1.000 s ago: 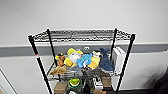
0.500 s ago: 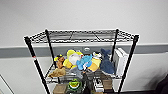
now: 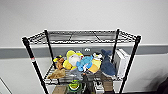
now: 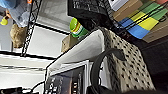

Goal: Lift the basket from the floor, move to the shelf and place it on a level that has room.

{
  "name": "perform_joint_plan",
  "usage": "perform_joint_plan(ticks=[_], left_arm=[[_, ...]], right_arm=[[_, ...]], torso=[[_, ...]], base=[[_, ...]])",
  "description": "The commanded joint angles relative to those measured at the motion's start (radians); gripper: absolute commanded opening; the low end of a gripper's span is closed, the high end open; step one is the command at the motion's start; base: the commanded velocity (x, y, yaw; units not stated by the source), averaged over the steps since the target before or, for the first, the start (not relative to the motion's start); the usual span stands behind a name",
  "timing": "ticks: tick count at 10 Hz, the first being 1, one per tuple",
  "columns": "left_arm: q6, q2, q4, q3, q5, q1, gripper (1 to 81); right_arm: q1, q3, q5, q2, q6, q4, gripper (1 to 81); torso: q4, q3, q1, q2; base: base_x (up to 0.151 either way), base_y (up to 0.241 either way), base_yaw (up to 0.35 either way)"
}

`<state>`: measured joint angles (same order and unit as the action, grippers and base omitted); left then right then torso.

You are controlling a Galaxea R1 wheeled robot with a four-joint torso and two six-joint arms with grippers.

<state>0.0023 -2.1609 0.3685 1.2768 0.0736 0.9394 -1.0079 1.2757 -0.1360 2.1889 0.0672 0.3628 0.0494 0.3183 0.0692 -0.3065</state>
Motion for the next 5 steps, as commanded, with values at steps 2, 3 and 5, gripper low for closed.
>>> perform_joint_plan(ticks=[2,3,5], left_arm=[[0.011,0.03,-0.013,-0.06,0.028,-0.118,1.0],[0.011,0.03,-0.013,-0.059,0.028,-0.116,1.0],[0.011,0.031,-0.011,-0.062,0.028,-0.118,1.0]], right_arm=[[0.111,-0.069,0.016,-0.027,0.0,0.005,1.0],[0.113,-0.07,0.016,-0.029,0.0,0.005,1.0],[0.114,-0.07,0.016,-0.029,0.002,0.005,1.0]], torso=[[0.0,0.0,0.0,0.0],[0.0,0.0,0.0,0.0],[0.0,0.0,0.0,0.0]], base=[[0.083,0.0,0.0],[0.083,0.0,0.0],[0.081,0.0,0.0]])
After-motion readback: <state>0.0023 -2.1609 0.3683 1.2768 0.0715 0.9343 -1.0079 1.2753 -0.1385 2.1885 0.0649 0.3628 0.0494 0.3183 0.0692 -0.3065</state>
